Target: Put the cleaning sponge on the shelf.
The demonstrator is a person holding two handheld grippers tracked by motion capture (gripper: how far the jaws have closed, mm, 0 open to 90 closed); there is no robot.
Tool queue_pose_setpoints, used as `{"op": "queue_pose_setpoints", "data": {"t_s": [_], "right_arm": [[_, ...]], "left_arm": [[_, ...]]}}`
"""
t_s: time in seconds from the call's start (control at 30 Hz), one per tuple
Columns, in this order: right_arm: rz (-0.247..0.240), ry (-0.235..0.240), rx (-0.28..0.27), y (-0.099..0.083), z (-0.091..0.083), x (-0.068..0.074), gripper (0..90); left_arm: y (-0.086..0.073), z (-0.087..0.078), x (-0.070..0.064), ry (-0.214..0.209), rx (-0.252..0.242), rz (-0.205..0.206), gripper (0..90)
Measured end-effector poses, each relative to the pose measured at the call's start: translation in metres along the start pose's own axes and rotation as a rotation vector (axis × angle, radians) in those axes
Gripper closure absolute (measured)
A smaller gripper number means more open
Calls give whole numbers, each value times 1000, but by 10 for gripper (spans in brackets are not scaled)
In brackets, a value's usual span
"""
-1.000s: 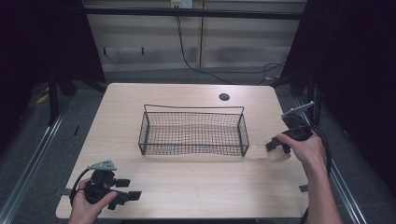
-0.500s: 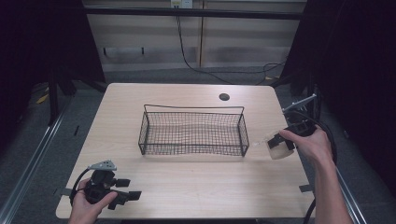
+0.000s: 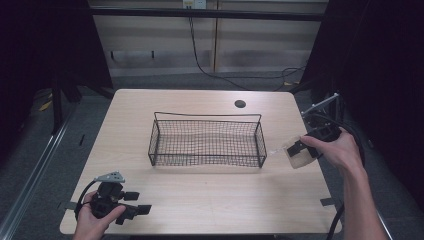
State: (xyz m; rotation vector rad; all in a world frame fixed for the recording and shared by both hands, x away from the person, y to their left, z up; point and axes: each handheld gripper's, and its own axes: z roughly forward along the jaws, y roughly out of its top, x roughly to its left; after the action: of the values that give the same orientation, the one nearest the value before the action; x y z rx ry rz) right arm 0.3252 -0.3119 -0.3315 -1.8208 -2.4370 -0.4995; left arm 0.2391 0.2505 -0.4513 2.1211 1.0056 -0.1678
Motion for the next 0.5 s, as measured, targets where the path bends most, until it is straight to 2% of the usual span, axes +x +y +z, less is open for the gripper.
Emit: {"op": "queue_pose_setpoints", "data": {"t_s": [0.23, 0.4, 0.5], "right_arm": [[-26, 4, -4, 6, -9, 10, 294], [-75, 22, -14, 12, -17, 22, 294], [-88, 26, -15, 15, -18, 26, 294]], "left_arm": [[0, -1, 0, 1, -1, 0, 237], [0, -1, 0, 2, -4, -4, 237], [0, -1, 0, 2, -1, 0, 237]]}}
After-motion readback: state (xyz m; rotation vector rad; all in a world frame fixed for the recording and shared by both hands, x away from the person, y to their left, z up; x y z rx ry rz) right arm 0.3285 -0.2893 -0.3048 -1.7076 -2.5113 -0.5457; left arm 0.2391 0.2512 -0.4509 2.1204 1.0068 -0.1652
